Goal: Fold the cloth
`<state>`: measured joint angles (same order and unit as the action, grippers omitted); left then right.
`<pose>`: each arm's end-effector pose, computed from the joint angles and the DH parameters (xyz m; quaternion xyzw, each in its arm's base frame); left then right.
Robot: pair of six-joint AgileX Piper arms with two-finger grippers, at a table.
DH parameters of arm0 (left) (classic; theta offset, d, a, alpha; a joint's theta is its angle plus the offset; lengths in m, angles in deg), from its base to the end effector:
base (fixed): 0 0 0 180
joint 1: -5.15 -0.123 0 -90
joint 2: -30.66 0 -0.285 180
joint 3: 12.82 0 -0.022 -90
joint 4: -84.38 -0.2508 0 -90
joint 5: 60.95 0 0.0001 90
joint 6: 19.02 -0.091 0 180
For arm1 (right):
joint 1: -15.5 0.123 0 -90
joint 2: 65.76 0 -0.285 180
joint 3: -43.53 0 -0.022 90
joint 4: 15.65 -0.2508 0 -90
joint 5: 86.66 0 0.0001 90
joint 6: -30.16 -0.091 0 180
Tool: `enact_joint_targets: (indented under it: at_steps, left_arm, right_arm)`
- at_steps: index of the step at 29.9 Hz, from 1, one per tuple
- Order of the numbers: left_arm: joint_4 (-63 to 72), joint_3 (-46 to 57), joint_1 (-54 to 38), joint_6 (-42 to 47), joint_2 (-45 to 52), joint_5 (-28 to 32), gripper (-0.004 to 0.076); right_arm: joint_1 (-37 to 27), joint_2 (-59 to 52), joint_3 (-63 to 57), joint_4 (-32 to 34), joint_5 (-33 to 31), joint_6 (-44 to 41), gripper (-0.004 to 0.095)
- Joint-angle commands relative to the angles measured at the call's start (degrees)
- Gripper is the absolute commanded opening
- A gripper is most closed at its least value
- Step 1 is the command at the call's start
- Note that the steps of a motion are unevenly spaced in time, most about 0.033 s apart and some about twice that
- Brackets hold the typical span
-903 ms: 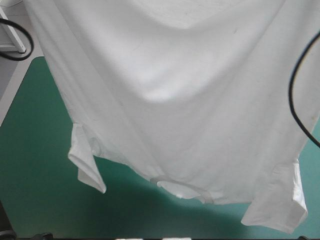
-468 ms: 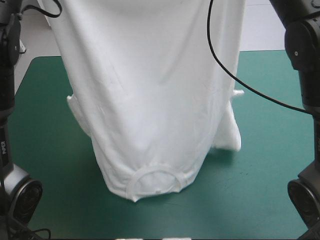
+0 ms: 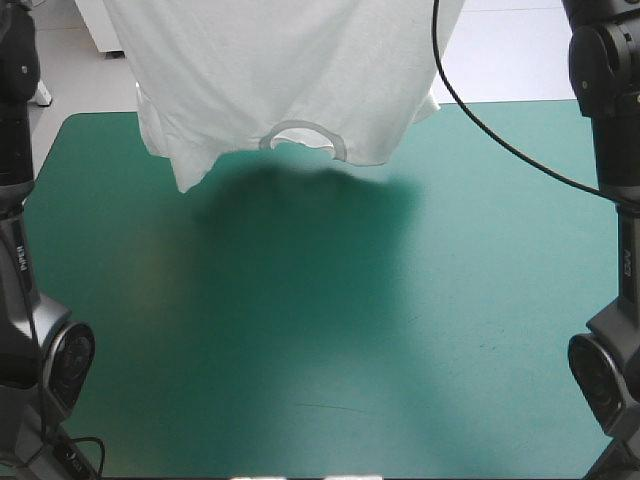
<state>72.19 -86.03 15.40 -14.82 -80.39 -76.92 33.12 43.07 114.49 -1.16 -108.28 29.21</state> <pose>0.3079 -0.0503 0.6545 0.0439 0.4483 -0.0081 0.8928 0.2944 0.0847 0.6510 -0.0890 0.4844 0.0158 0.8702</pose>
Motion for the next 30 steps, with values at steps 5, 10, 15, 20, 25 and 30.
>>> enact_joint_targets:
  at_steps: [5,10,15,20,25,30]
  left_arm:
    - [0.5,-0.39,0.04,1.29,-5.81,-17.15,-0.0009]
    - [1.65,-0.03,-0.45,3.42,-9.17,-29.35,-0.0009]
    - [2.99,0.84,-1.08,5.02,-12.16,-46.0,-0.0009]
    - [5.38,6.94,-0.74,5.16,-11.25,-49.94,-0.0009]
    - [5.26,28.19,-0.01,8.31,-2.17,-42.19,-0.0009]
    - [5.83,63.49,0.03,9.36,15.56,-23.73,-0.0009]
  right_arm:
    - [-5.41,5.1,1.08,-7.19,-22.92,-5.44,-0.0015]
    - [-5.9,10.67,1.1,-12.59,-33.4,-3.06,-0.0015]
    - [-5.9,14.64,1.1,-16.79,-44.61,-2.36,-0.0015]
    - [-5.9,15.73,-0.42,-18.08,-48.17,-2.12,-0.0015]
    - [-5.9,14.16,-7.4,-19.51,-48.17,-2.09,-0.0015]
    - [-5.9,9.69,-20.65,-19.64,-45.78,-0.97,-0.0015]
